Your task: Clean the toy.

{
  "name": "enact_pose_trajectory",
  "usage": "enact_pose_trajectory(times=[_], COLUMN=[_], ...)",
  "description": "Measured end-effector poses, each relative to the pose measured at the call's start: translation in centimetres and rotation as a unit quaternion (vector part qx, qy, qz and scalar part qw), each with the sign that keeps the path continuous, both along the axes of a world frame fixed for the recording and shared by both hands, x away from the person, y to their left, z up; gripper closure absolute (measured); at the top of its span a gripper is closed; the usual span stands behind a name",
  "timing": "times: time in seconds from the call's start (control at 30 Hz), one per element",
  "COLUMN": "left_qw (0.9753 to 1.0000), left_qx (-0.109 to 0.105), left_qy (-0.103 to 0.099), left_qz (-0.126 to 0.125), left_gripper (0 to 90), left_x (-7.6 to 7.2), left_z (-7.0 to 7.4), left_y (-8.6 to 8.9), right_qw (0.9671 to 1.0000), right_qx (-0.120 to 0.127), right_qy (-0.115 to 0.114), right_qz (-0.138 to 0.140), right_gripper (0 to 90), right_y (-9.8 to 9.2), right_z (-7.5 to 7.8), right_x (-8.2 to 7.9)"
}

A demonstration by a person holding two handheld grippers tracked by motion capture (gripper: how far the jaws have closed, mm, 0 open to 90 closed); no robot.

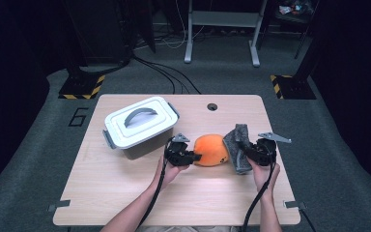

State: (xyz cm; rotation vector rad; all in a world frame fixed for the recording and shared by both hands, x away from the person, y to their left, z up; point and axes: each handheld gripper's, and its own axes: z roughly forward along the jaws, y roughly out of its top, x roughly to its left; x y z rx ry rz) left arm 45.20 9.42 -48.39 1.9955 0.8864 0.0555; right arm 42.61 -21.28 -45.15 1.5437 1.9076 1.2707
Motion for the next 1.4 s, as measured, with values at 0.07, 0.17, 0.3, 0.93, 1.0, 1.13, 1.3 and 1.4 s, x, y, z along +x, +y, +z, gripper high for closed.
enact_pose_trajectory(times=[0.07, 0.17, 0.3, 0.93, 1.0, 1.13, 1.3, 1.4], left_qw=[1.0, 1.0, 1.0, 1.0, 1.0, 1.0, 1.0, 1.0], left_qx=[-0.002, 0.003, 0.002, 0.001, 0.001, 0.0, 0.001, 0.002], left_qy=[0.003, -0.001, 0.0, -0.001, 0.0, 0.0, -0.001, 0.001], left_qz=[0.001, -0.003, -0.003, -0.002, -0.001, -0.001, -0.001, -0.003], left_gripper=[73.7, 73.8, 73.9, 73.7, 73.7, 73.7, 73.8, 73.8], left_x=[0.0, 0.0, -0.1, -0.1, -0.1, -0.1, -0.1, -0.1], left_z=[0.0, 0.0, -0.1, -0.1, -0.1, -0.1, -0.1, -0.1], left_y=[0.0, 0.0, -0.1, -0.1, -0.1, -0.1, -0.1, -0.1], right_qw=[0.9999, 0.9996, 0.9987, 0.9971, 0.9989, 0.9999, 0.9993, 0.9986], right_qx=[-0.004, -0.018, -0.036, -0.047, -0.028, -0.012, -0.021, -0.037], right_qy=[0.007, 0.017, 0.031, 0.057, 0.032, 0.011, 0.02, 0.03], right_qz=[0.007, 0.014, 0.017, -0.018, -0.018, 0.0, 0.025, 0.023], right_gripper=[70.8, 70.8, 70.8, 70.7, 70.7, 70.7, 70.7, 70.8], right_y=[0.4, 1.1, 2.1, 0.0, -0.4, 0.1, 1.8, 2.4], right_z=[-0.4, -0.9, -1.8, -2.1, -1.0, 0.3, -0.1, -0.9], right_x=[0.2, 0.7, 1.3, 1.3, 0.6, 0.0, 0.4, 0.7])
